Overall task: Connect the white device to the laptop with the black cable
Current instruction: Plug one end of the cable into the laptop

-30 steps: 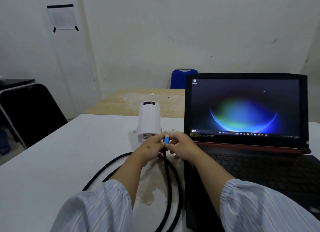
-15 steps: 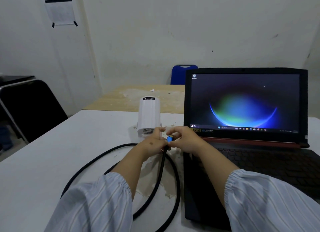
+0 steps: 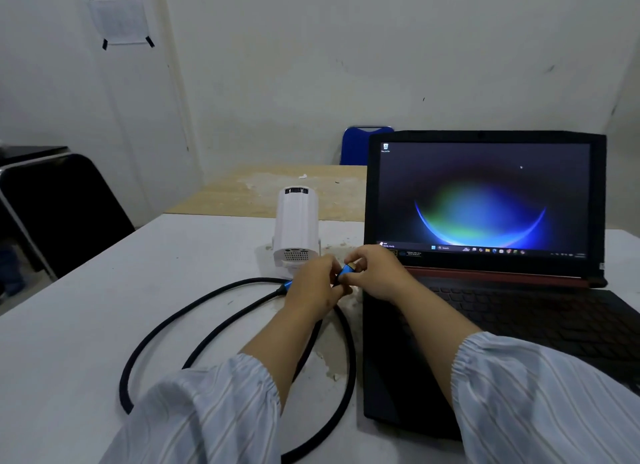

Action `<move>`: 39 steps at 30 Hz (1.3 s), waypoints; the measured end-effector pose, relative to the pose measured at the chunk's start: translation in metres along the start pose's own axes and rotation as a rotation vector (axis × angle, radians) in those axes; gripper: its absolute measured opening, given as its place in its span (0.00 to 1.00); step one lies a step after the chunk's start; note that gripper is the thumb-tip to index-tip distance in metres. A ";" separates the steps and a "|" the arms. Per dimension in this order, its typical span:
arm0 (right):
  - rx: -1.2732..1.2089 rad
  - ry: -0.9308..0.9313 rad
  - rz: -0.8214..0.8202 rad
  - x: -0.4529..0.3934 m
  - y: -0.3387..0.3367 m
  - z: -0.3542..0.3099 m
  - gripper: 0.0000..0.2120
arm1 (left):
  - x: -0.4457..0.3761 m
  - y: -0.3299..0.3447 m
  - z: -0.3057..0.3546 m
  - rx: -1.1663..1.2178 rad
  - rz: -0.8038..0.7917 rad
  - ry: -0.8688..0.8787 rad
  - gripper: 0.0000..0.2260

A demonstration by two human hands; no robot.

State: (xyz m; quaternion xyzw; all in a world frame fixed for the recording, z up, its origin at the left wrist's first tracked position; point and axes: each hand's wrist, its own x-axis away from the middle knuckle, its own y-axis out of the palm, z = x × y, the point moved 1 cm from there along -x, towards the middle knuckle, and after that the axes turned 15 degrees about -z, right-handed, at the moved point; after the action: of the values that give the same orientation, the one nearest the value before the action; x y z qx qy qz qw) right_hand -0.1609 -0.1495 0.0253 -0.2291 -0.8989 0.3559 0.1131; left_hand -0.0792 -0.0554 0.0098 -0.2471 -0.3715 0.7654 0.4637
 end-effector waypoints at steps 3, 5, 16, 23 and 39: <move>0.051 0.030 0.022 0.000 -0.005 0.009 0.13 | -0.001 0.000 -0.001 -0.100 -0.025 0.029 0.11; 0.091 0.063 0.038 0.000 -0.010 0.015 0.12 | -0.003 -0.001 -0.003 -0.155 -0.106 0.018 0.12; 0.354 0.170 -0.018 0.009 -0.028 0.037 0.16 | -0.008 -0.008 -0.011 -0.309 -0.376 0.086 0.17; 0.434 0.178 -0.071 0.008 -0.027 0.038 0.17 | -0.011 -0.011 -0.017 -0.357 -0.407 0.089 0.17; 0.472 0.214 -0.092 0.005 -0.026 0.039 0.18 | -0.018 -0.010 -0.017 -0.242 -0.497 0.156 0.17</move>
State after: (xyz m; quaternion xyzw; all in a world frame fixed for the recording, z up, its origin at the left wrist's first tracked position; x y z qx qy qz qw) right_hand -0.1879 -0.1864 0.0157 -0.1917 -0.7834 0.5240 0.2736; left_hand -0.0534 -0.0627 0.0087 -0.2603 -0.4725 0.5572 0.6313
